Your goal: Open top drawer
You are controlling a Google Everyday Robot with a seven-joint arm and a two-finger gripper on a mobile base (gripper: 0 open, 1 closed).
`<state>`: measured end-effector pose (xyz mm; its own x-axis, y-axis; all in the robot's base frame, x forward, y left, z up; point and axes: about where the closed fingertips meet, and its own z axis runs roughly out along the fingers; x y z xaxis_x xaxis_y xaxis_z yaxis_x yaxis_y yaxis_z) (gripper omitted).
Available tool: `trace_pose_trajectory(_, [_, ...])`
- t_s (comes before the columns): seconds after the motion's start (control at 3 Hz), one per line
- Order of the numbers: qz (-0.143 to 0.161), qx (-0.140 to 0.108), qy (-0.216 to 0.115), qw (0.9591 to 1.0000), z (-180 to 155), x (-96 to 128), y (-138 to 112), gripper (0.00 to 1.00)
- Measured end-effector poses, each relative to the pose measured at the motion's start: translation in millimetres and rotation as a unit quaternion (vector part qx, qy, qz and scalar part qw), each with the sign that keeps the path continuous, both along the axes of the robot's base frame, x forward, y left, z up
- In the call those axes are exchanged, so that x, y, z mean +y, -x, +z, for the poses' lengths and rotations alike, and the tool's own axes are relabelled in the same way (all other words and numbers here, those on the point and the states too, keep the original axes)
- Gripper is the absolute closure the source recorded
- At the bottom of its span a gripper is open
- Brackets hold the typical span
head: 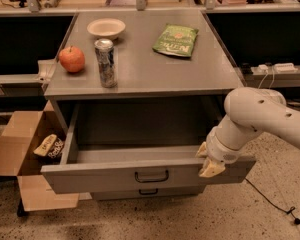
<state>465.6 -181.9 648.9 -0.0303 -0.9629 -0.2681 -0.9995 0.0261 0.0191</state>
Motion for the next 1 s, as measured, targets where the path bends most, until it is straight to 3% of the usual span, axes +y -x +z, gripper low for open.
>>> trace_pose_trajectory(0.33, [-0.006, 0.003, -0.020, 0.9998, -4.9, -2.3, 14.3, 1.00])
trace_pose_trajectory(1.0, [-0.006, 0.003, -0.020, 0.9998, -4.2, -2.0, 14.4, 0.62])
